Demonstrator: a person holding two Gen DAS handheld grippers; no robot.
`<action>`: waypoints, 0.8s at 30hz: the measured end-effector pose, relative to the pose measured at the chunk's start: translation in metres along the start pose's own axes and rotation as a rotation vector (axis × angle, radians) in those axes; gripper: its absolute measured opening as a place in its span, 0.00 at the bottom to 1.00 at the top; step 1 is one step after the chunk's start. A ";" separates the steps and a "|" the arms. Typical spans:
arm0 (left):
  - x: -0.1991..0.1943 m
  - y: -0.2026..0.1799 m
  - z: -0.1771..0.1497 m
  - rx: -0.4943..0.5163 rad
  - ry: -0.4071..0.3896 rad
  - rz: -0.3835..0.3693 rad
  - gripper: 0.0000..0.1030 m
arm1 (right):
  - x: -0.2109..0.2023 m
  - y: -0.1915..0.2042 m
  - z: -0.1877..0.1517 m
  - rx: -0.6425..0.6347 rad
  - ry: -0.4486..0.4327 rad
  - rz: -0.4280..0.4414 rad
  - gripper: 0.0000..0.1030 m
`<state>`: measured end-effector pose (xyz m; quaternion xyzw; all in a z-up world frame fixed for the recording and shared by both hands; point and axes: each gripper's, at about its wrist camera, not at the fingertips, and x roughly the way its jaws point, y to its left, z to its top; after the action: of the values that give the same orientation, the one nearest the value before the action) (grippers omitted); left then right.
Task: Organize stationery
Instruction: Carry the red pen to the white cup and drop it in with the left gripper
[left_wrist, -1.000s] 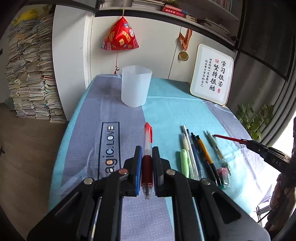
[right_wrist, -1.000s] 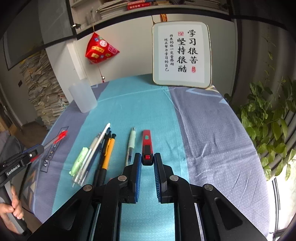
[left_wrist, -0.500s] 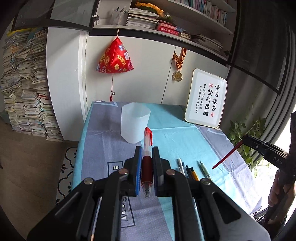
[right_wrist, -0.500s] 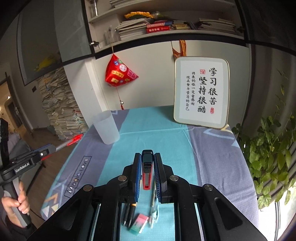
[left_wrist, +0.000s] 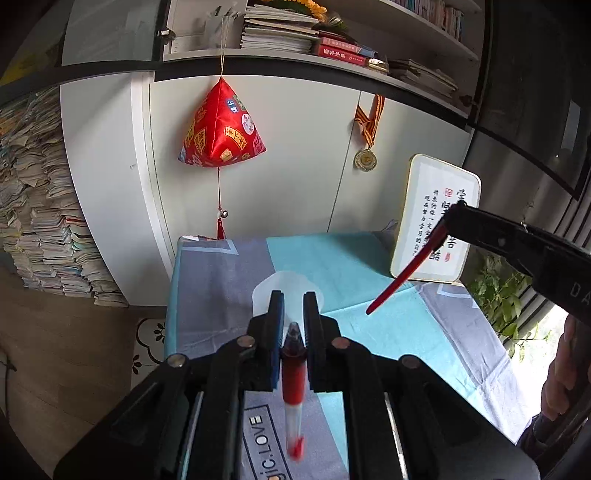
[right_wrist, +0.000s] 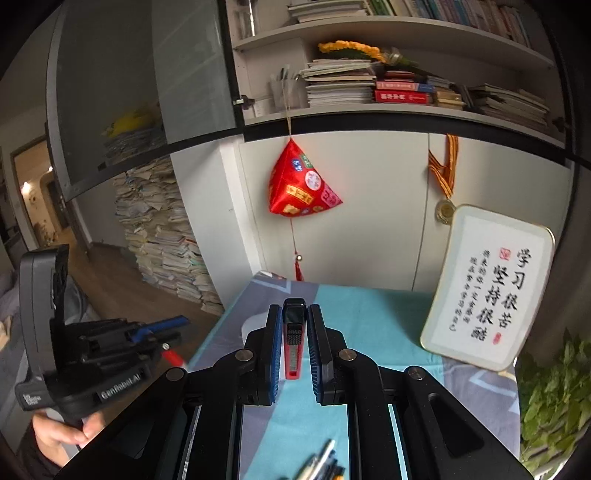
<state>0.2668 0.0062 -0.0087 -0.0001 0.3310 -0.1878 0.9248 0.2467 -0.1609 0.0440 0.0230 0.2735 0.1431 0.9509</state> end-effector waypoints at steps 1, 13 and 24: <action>0.006 0.002 0.004 -0.009 0.005 0.002 0.08 | 0.009 0.004 0.005 -0.006 0.003 -0.002 0.14; 0.022 0.018 0.049 -0.070 -0.029 -0.006 0.08 | 0.071 0.012 0.014 0.031 0.044 -0.002 0.14; 0.019 0.008 0.071 -0.051 -0.073 0.012 0.08 | 0.076 0.006 0.012 0.055 0.042 -0.007 0.14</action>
<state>0.3263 -0.0018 0.0339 -0.0285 0.3015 -0.1735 0.9371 0.3127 -0.1330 0.0156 0.0451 0.2974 0.1325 0.9444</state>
